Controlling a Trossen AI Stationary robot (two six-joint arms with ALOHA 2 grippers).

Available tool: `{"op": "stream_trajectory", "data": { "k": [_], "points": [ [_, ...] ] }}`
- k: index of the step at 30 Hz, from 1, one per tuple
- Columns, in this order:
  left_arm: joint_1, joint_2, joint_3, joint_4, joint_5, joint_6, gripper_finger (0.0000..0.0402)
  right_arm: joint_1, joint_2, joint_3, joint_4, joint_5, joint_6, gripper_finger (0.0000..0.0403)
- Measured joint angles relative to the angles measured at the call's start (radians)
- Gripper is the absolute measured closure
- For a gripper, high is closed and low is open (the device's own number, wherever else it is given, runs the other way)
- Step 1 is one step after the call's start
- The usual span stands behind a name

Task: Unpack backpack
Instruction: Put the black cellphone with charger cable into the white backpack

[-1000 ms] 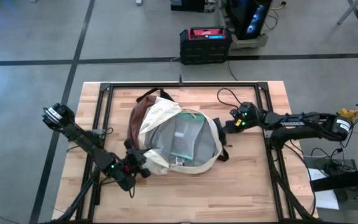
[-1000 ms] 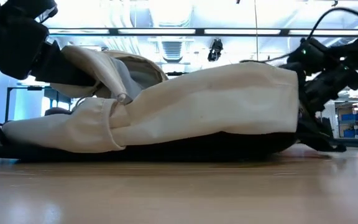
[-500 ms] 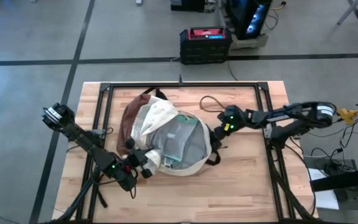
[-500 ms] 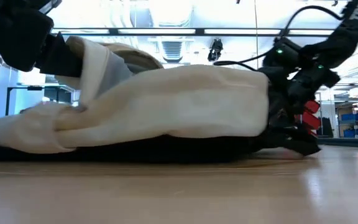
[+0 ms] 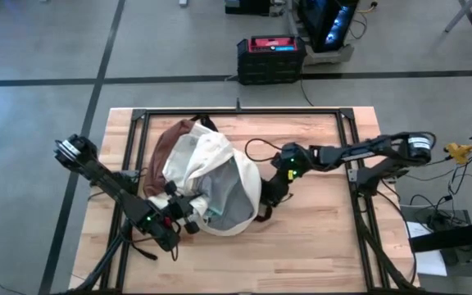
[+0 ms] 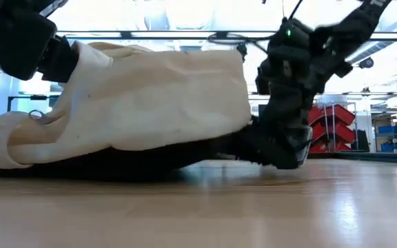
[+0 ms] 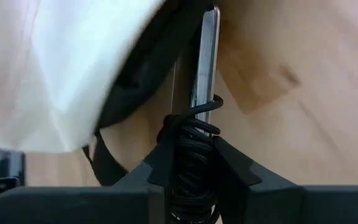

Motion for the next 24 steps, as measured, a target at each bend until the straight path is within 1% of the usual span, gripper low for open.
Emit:
{"op": "stream_trajectory", "data": {
  "k": [4,7,9,11,15,17,21,24],
  "points": [
    [0.005,-0.016,0.000,0.000,-0.001,0.000,0.0400,0.028,-0.120,0.066,-0.261,0.175,-0.094,0.0343],
    [0.012,-0.023,0.002,0.000,-0.001,0.006,0.0400,0.065,-0.212,0.125,-0.412,0.317,-0.139,0.0343],
    [0.022,-0.029,0.004,0.001,-0.001,0.009,0.0400,0.096,-0.267,0.154,-0.480,0.404,-0.156,0.0343],
    [0.038,-0.030,0.010,0.002,-0.003,0.021,0.0400,0.136,-0.317,0.171,-0.491,0.476,-0.170,0.0343],
    [0.086,-0.030,0.039,0.002,-0.003,0.075,0.0400,0.216,-0.376,0.205,-0.452,0.612,-0.234,0.0343],
    [0.110,-0.030,0.068,0.003,-0.003,0.132,0.0400,0.255,-0.375,0.207,-0.367,0.646,-0.297,0.0343],
    [0.146,-0.032,0.157,0.003,0.008,0.309,0.0400,0.295,-0.293,0.204,-0.162,0.655,-0.423,0.0343],
    [0.150,-0.035,0.232,0.002,0.024,0.453,0.0400,0.293,-0.173,0.204,0.015,0.658,-0.536,0.0343]
  ]
}}
